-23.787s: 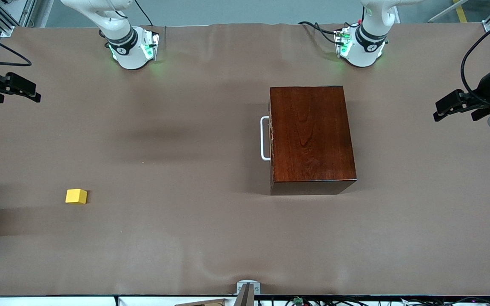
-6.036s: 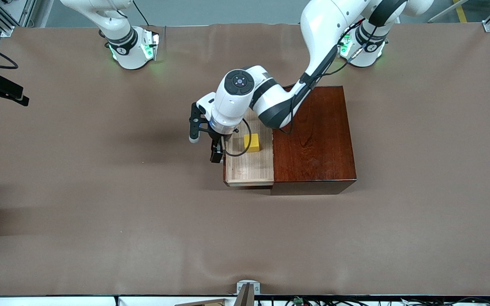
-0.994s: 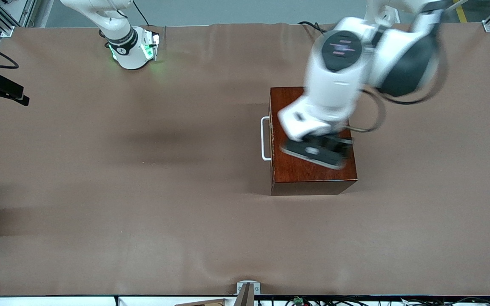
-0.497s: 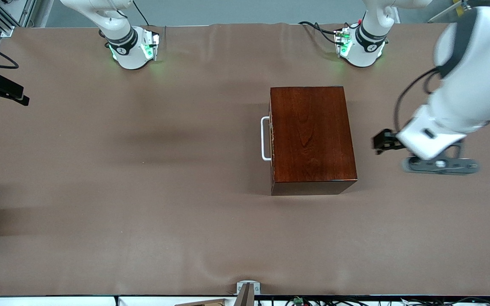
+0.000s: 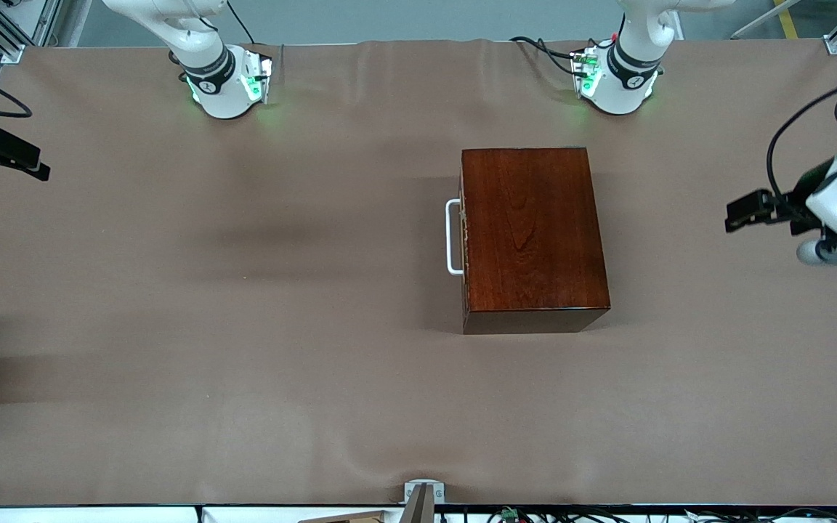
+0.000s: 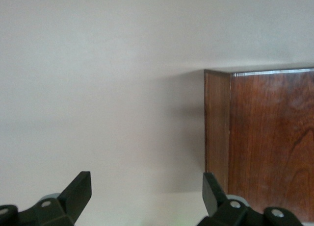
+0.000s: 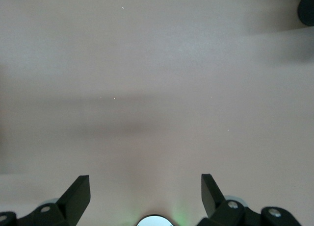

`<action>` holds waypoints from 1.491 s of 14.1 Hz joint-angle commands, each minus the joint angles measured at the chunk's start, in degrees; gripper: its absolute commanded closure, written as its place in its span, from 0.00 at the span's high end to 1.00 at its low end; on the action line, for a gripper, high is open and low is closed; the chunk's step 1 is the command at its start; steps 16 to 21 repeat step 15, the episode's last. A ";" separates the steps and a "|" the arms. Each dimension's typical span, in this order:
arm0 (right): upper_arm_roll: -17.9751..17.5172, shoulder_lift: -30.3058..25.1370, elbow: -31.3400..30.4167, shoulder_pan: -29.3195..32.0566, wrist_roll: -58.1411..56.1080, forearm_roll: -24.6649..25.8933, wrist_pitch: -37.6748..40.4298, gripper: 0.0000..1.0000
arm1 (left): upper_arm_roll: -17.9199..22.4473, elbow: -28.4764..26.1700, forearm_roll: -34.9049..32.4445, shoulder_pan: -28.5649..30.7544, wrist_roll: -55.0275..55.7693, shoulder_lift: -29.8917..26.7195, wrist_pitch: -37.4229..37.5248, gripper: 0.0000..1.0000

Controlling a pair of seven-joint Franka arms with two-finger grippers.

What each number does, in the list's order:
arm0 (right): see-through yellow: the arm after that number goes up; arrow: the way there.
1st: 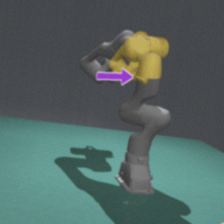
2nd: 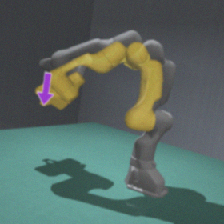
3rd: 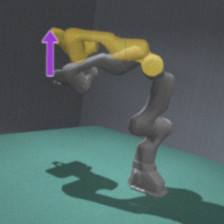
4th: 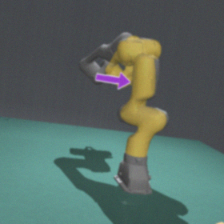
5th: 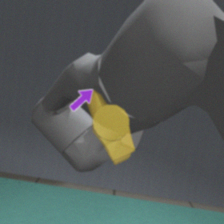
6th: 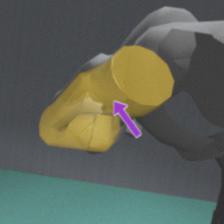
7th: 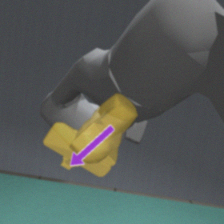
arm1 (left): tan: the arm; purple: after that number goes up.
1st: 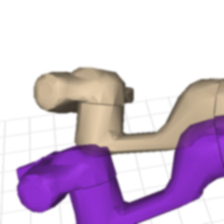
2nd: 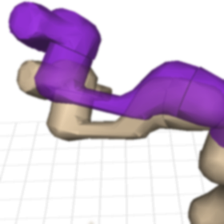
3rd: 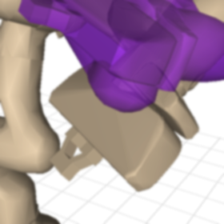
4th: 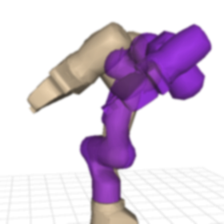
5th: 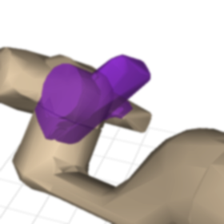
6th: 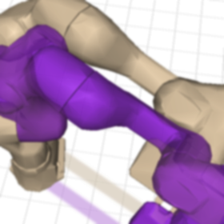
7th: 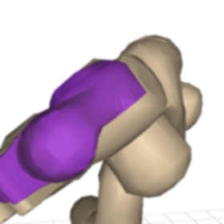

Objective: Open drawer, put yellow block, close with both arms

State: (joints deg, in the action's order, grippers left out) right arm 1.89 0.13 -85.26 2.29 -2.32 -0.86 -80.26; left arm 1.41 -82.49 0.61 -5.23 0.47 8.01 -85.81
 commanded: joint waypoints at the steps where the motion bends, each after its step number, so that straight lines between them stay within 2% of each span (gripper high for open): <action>1: -0.66 -0.22 0.27 0.61 0.47 0.68 0.19 1.00 | 0.17 -6.54 0.80 -0.22 -0.20 -4.93 -2.52 1.00; 21: -0.66 -0.22 0.27 0.43 0.56 0.60 0.28 1.00 | 0.00 -5.84 0.71 -0.13 0.32 -4.58 -2.35 1.00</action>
